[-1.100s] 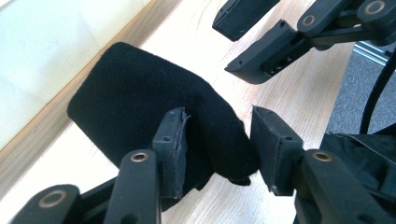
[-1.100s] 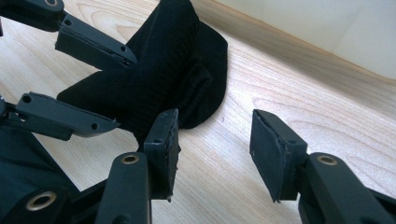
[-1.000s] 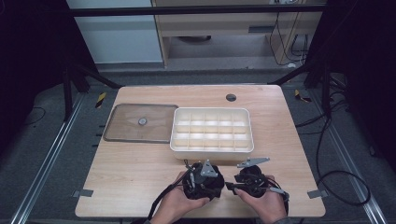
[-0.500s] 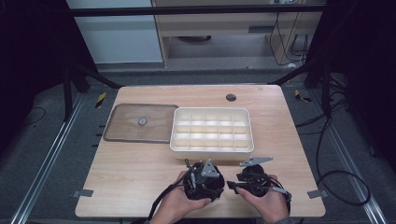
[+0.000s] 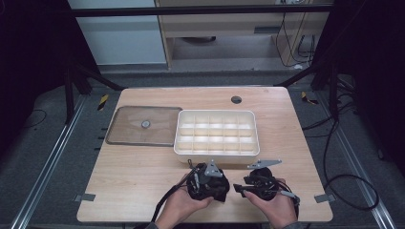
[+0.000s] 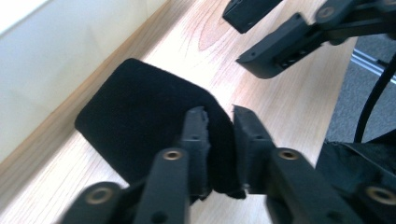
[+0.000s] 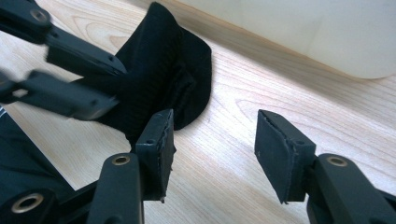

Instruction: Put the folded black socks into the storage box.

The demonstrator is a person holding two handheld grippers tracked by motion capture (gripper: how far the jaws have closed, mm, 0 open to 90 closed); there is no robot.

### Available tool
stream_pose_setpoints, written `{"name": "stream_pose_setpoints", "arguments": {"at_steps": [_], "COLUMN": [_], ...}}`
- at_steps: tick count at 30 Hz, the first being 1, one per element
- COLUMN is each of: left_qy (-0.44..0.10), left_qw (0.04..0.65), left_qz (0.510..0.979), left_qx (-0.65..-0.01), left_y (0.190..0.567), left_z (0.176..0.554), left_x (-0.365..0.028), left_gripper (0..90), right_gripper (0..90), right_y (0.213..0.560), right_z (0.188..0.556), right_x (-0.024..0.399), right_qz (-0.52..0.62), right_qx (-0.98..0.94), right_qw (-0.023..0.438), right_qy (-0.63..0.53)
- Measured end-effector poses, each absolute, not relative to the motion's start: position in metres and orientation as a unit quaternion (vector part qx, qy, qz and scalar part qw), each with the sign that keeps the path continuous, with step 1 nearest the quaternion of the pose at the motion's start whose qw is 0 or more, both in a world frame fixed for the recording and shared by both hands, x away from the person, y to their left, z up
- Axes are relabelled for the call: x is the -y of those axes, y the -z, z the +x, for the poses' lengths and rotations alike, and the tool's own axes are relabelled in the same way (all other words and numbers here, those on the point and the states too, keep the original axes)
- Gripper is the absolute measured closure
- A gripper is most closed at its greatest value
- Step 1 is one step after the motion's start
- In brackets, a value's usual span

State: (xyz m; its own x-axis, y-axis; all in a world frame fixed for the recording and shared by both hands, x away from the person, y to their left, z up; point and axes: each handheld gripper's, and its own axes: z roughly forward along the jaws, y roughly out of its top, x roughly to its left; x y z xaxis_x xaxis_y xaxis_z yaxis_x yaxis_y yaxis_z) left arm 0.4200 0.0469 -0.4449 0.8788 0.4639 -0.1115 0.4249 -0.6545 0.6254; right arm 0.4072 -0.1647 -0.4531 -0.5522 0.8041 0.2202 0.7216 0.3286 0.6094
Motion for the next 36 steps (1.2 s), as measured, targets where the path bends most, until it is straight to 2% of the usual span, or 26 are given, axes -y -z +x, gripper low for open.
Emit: {"name": "stream_pose_setpoints", "arguments": {"at_steps": [5,13,24,27,32,36], "left_qy": [-0.002,0.028,0.035,0.030,0.009,0.007], "left_qw": [0.341,0.337,0.333,0.337,0.343,0.347], "left_qz": [0.906,0.904,0.905,0.904,0.902,0.897], "left_qx": [-0.250,-0.263,-0.262,-0.262,-0.264,-0.273], "left_y": [0.455,0.465,0.470,0.467,0.456,0.453], "left_z": [0.426,0.430,0.429,0.427,0.424,0.425], "left_x": [-0.037,-0.027,-0.020,-0.022,-0.029,-0.036], "left_gripper": [81.8,82.2,81.8,77.6,62.1,53.4], "right_gripper": [47.9,48.0,48.1,48.0,47.1,45.2], "right_y": [0.454,0.456,0.456,0.455,0.454,0.453], "right_z": [0.408,0.408,0.408,0.408,0.408,0.407], "right_x": [0.170,0.174,0.174,0.175,0.176,0.177], "right_qz": [0.473,0.475,0.477,0.478,0.480,0.485], "right_qx": [-0.809,-0.807,-0.806,-0.805,-0.802,-0.796], "right_qw": [0.062,0.060,0.059,0.059,0.061,0.063], "right_qy": [-0.343,-0.344,-0.345,-0.347,-0.350,-0.355]}}
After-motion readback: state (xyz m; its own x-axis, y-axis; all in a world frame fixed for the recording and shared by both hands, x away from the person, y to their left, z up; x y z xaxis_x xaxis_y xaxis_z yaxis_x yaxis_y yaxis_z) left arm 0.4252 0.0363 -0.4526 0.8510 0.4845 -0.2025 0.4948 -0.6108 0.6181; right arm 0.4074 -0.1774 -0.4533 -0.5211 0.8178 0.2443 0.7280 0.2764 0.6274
